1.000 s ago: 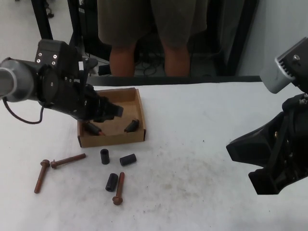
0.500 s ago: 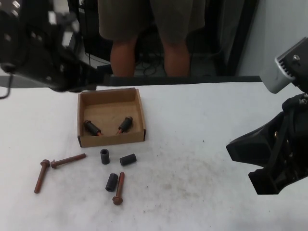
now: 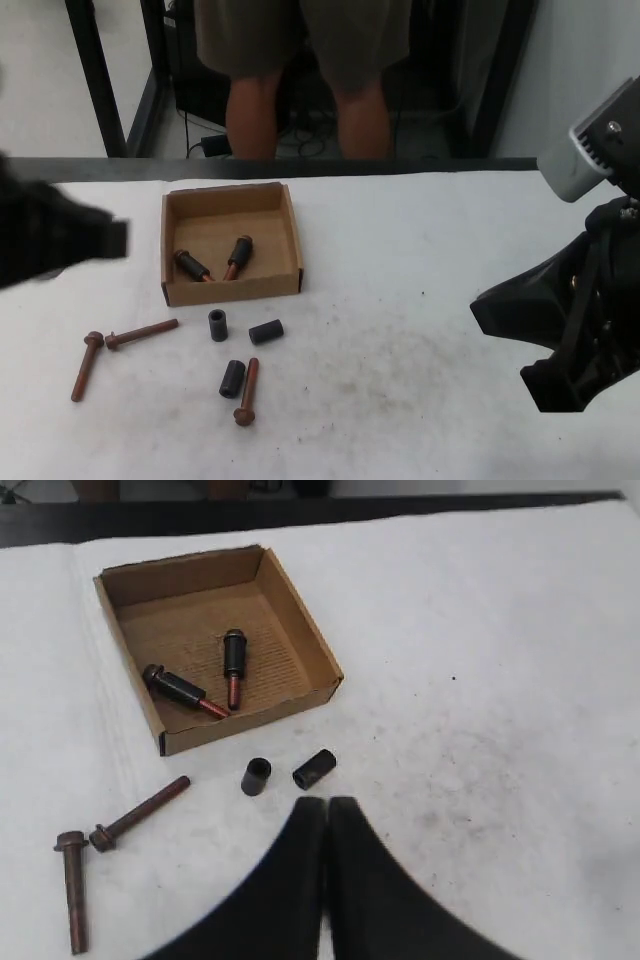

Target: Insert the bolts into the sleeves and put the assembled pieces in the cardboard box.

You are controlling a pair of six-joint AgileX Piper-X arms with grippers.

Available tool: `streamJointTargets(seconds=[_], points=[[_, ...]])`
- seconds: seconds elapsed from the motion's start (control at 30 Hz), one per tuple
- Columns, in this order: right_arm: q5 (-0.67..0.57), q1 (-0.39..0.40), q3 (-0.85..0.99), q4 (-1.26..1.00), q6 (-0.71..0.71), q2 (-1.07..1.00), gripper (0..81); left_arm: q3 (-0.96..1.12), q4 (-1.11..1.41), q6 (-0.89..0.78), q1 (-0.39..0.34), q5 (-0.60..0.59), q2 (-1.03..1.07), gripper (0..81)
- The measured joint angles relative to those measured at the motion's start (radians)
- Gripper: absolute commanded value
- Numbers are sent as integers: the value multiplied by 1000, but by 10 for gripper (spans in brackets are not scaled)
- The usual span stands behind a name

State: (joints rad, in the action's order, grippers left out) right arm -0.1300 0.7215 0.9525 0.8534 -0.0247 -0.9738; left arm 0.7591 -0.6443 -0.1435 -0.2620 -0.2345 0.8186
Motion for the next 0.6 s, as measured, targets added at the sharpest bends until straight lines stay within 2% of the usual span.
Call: streamJointTargets(seconds=[0.23, 0.33, 0.47, 0.6], points=[[0, 0, 0, 0, 3, 0, 4, -113, -23, -52, 0, 0, -309, 8], [0, 0, 0, 0, -60, 0, 4, -117, -47, -55, 0, 0, -417, 8], [-2, 0, 0, 0, -280, -15, 12, -117, -63, -57, 0, 0, -509, 8], [-2, 0, 0, -41, -568, -87, 141, -117, -75, -56, 0, 0, -540, 8]])
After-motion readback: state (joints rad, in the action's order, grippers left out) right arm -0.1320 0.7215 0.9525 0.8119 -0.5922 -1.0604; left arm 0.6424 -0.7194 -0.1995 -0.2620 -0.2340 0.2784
